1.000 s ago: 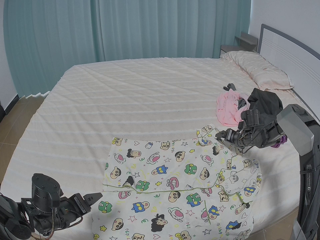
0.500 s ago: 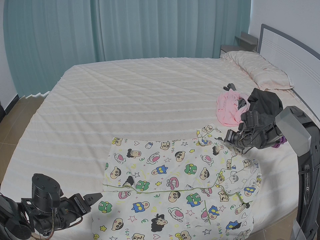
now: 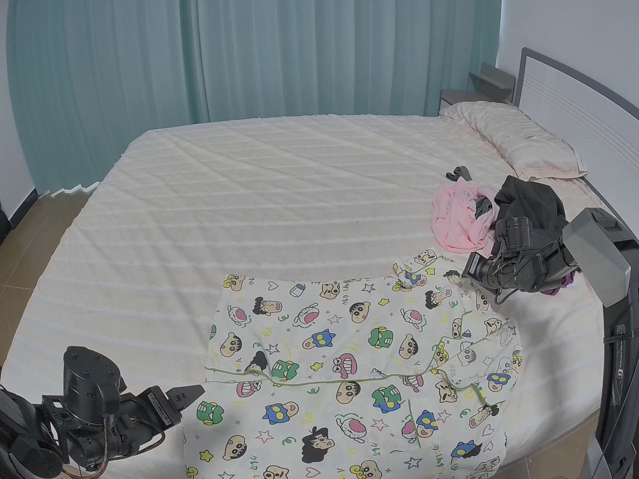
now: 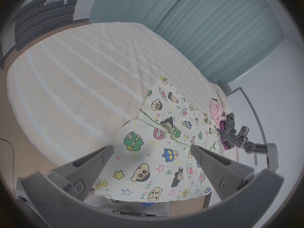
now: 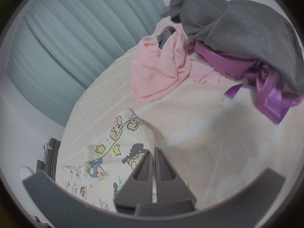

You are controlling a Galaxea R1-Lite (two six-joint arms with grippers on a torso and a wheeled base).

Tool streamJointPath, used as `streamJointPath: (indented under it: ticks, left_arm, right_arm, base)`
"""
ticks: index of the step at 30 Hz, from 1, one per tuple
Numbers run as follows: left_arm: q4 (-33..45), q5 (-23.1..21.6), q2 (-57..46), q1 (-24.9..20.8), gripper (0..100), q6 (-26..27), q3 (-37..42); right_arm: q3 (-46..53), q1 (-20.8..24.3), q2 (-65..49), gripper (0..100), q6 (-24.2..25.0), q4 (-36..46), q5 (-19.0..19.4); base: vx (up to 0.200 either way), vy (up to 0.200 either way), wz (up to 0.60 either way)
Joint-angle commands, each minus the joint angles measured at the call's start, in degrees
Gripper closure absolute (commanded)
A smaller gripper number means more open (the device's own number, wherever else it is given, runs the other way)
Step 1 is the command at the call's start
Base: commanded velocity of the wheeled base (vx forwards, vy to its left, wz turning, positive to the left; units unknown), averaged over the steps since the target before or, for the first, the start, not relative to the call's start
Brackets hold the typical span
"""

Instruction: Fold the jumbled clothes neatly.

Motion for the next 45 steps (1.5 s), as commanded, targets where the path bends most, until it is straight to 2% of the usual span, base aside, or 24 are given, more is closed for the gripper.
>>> streamJointPath:
  ticks: [1,15,16,22,28,29,45]
  left_arm:
    - [-0.03,0.06,-0.06,-0.03,0,0.00,-0.01]
    - [-0.03,0.06,0.03,0.06,0,0.00,-0.01]
    - [-0.03,0.06,0.12,0.06,0,0.00,-0.01]
    - [-0.03,0.06,0.03,0.06,0,0.00,0.08]
    - [-0.03,0.06,0.03,-0.03,0,-0.09,0.08]
    - [0.06,0.06,0.03,-0.03,0,-0.09,0.08]
    - [0.06,0.06,0.03,-0.56,0,-0.79,0.08]
  right_arm:
    - [0.90,-1.05,-1.32,100,0.01,0.36,-0.14]
    - [2.92,-2.55,-2.82,100,-0.08,3.70,-1.28]
    - [2.92,-2.55,-2.82,0,-0.08,3.61,-1.28]
    - [0.54,-2.37,-2.99,0,0.19,2.73,-0.93]
    - [-4.03,-1.05,-1.50,0,4.49,3.61,-0.58]
    - [-5.96,0.00,1.58,0,4.84,3.79,-1.28]
    - [-12.81,1.23,7.20,0,4.93,5.28,-1.72]
  base:
    - [0.000,0.000,0.00]
    - [0.000,0.000,0.00]
    - [0.000,0.000,0.00]
    - [0.000,0.000,0.00]
    - [0.000,0.000,0.00]
    - [0.000,0.000,0.00]
    - [0.000,0.000,0.00]
